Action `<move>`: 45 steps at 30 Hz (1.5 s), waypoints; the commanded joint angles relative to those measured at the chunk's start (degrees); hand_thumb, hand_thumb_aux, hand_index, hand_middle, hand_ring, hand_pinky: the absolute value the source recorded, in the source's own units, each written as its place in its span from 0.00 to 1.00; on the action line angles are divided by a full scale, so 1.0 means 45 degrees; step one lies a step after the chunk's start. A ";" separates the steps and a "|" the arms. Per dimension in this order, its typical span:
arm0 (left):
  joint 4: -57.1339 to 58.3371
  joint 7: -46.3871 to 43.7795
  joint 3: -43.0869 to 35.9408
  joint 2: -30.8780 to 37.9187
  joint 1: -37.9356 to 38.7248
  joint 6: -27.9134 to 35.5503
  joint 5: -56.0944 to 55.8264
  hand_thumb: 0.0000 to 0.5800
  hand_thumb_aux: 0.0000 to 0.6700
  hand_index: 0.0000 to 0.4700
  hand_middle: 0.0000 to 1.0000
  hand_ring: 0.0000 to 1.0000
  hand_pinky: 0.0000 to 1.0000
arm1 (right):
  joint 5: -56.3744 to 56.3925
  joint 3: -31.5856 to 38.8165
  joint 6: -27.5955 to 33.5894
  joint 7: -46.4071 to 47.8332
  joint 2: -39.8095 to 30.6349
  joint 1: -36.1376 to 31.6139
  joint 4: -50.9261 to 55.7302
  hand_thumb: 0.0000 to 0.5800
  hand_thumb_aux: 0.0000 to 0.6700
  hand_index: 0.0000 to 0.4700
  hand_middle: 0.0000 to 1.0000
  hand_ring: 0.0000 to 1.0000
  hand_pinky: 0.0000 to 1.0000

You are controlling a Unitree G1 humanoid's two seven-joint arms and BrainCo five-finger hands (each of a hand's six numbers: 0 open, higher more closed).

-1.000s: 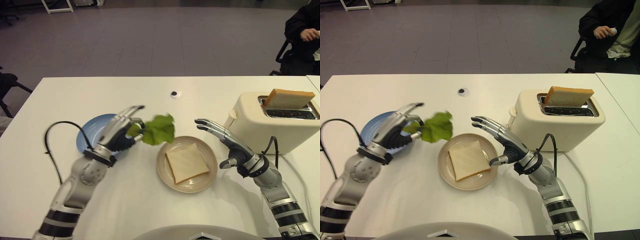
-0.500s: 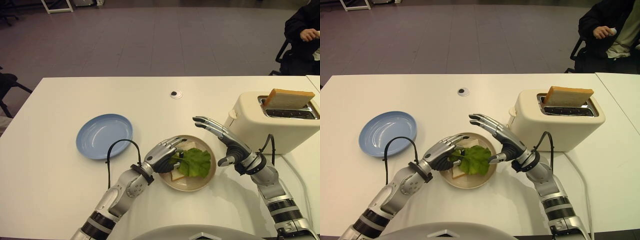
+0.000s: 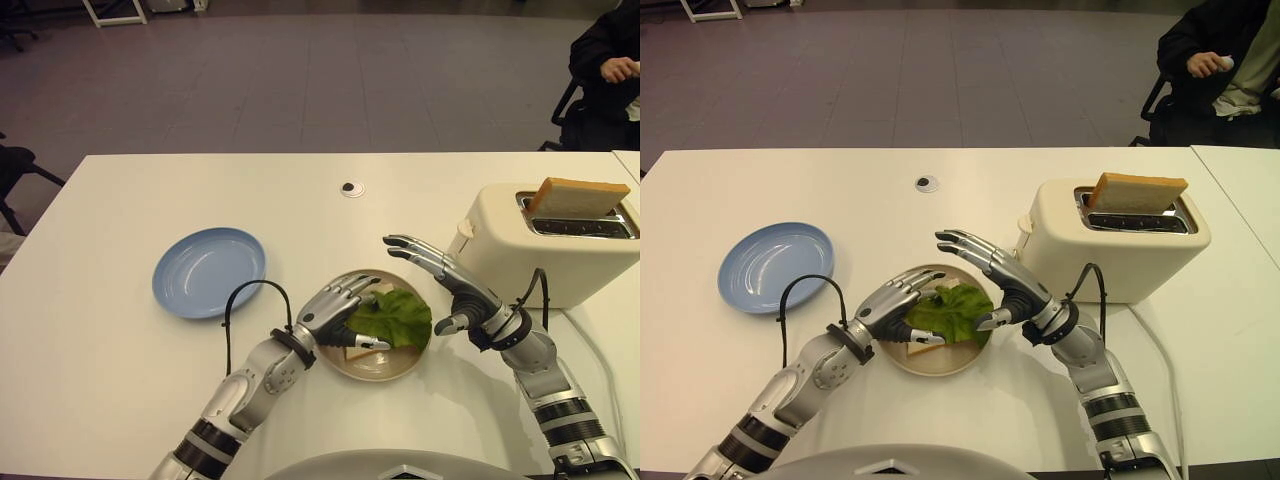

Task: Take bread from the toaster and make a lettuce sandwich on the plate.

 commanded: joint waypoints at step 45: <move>0.0810 -0.0238 0.2835 -0.1648 0.1956 -0.3288 -0.6889 0.00 0.00 0.00 0.00 0.00 0.00 | -0.2168 -0.2620 -0.1734 -0.2996 -0.8361 -0.7391 1.1119 1.00 1.00 1.00 0.00 0.00 0.00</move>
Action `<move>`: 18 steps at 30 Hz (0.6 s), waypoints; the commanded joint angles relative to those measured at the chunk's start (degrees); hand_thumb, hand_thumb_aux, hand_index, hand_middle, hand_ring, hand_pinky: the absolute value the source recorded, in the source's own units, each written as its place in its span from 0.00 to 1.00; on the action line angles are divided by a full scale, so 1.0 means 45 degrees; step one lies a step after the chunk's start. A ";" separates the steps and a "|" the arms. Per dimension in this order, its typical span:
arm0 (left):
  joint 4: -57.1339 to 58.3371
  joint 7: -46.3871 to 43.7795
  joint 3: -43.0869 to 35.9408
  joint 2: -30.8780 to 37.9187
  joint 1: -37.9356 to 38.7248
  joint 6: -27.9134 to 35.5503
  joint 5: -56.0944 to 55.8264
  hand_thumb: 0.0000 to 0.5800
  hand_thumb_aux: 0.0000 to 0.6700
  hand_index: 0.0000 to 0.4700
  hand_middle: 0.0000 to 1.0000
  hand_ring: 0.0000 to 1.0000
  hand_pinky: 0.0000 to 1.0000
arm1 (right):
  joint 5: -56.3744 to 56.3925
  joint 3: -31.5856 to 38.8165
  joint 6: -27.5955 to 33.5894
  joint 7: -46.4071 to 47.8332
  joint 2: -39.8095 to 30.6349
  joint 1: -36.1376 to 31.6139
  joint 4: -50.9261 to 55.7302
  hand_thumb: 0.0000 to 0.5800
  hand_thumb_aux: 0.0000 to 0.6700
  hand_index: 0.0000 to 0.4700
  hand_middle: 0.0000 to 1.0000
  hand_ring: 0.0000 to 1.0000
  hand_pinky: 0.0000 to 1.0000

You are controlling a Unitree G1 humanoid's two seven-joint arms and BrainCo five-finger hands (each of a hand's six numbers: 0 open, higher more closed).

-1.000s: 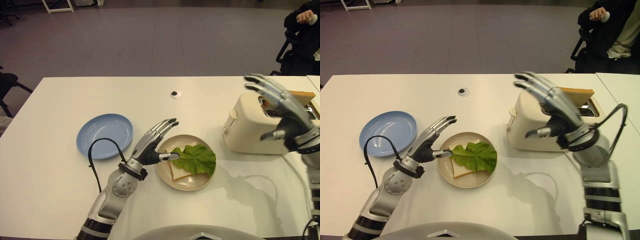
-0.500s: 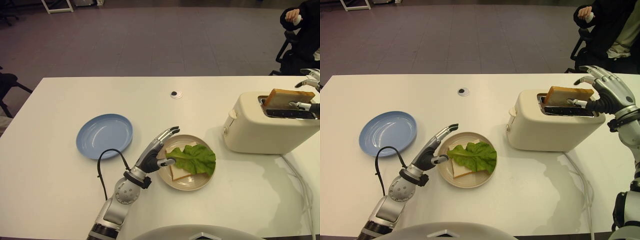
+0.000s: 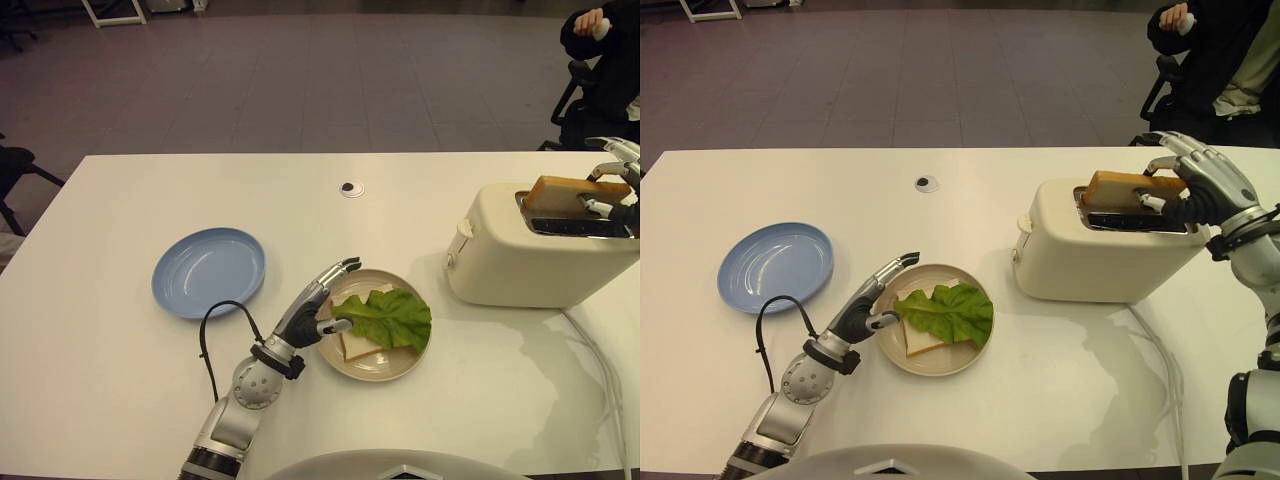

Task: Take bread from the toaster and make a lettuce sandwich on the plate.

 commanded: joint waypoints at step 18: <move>0.0756 -0.0617 0.1843 -0.0439 -0.0346 -0.0183 -0.3015 0.00 0.00 0.00 0.00 0.00 0.00 | 0.3095 -0.1343 0.1511 0.2205 0.3674 0.3588 -1.2325 1.00 1.00 1.00 0.00 0.00 0.00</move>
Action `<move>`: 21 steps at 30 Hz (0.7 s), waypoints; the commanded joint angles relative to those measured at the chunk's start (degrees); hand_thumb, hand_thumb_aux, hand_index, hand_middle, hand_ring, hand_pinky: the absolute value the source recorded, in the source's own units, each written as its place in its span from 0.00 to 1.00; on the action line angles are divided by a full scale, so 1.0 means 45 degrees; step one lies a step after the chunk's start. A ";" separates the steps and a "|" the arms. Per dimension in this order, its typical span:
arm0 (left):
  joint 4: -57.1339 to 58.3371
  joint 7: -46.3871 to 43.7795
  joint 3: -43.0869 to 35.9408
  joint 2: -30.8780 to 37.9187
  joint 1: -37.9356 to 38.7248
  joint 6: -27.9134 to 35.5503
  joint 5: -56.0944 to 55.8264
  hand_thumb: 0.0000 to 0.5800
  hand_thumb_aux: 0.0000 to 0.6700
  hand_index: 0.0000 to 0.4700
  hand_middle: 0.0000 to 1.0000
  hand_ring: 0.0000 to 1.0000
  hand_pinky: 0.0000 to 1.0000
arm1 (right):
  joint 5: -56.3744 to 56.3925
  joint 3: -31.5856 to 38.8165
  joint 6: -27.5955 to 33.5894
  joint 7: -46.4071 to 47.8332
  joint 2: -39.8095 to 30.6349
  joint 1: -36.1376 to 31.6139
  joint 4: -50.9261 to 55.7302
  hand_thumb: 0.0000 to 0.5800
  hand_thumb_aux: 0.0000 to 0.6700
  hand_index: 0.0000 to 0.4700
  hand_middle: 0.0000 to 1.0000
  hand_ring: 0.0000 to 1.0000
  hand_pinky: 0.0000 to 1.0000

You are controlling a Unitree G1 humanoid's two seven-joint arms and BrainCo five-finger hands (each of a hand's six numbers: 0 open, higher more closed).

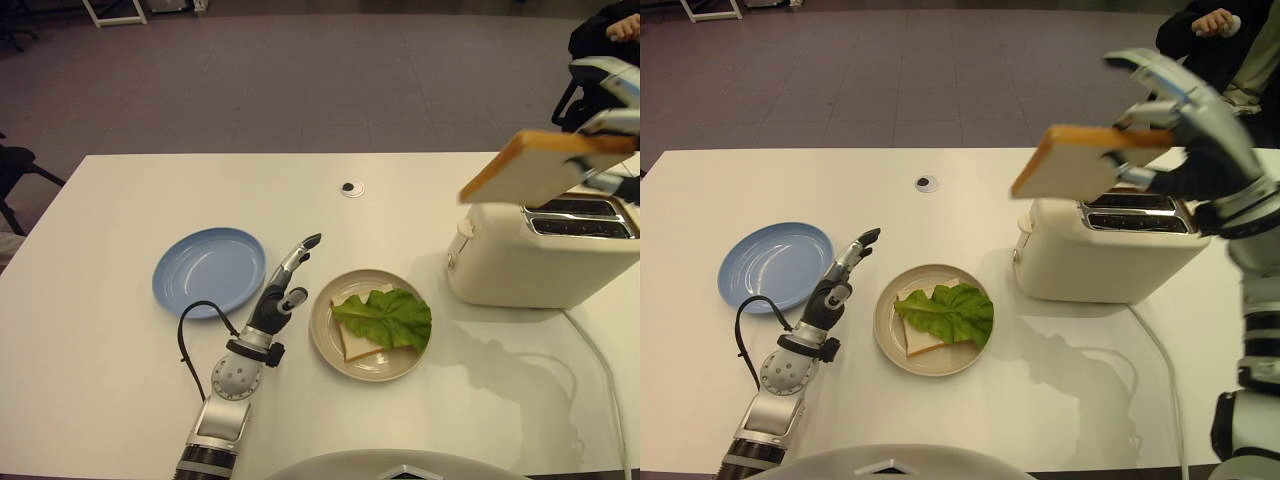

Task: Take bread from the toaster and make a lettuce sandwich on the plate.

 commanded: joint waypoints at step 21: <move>0.0848 -0.0635 0.0179 -0.0316 -0.0385 -0.0222 -0.0138 0.00 0.00 0.00 0.00 0.00 0.00 | -1.0555 0.3339 0.2104 -0.6288 0.6003 0.2897 -0.2558 1.00 1.00 1.00 0.00 0.00 0.00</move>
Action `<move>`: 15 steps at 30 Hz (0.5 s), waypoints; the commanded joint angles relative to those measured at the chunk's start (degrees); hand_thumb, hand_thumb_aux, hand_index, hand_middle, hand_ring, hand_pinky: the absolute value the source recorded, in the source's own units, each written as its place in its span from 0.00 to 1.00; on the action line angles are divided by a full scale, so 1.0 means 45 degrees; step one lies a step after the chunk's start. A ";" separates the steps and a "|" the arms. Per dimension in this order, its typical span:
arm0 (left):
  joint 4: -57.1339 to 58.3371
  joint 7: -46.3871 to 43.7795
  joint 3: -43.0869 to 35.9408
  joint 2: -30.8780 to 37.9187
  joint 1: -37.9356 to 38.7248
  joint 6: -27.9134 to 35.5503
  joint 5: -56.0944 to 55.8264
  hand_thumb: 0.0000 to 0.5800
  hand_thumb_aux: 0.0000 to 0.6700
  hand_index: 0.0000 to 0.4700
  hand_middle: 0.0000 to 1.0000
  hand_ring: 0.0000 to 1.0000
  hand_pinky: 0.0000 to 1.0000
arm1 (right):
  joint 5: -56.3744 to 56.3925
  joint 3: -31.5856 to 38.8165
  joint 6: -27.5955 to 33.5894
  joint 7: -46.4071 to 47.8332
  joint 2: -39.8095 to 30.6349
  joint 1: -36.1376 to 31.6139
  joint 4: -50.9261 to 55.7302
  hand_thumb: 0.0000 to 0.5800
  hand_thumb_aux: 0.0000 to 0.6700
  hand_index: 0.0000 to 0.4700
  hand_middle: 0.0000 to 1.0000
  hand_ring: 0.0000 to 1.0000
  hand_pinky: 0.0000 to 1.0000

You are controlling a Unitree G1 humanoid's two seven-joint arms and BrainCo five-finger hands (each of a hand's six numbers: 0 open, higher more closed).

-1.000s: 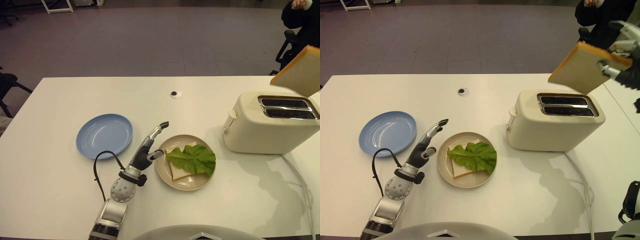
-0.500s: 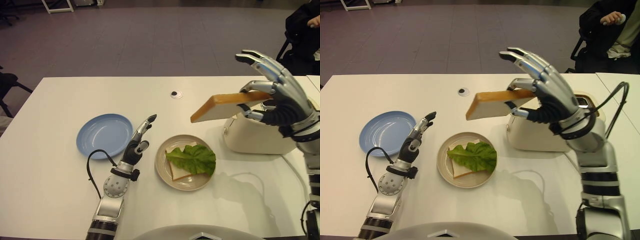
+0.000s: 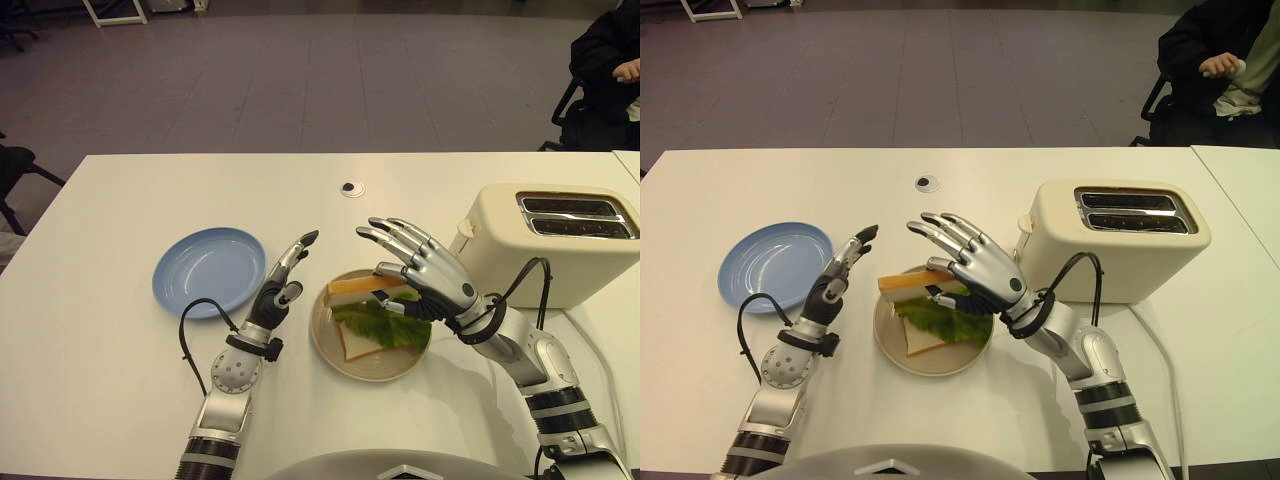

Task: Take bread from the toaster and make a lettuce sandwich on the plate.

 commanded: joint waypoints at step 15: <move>0.0032 -0.0294 -0.0091 -0.0113 0.0064 -0.0008 0.0131 0.00 0.00 0.00 0.00 0.00 0.00 | -0.0899 0.1330 0.0093 -0.1807 -0.0892 -0.0826 0.1327 1.00 1.00 1.00 0.00 0.00 0.00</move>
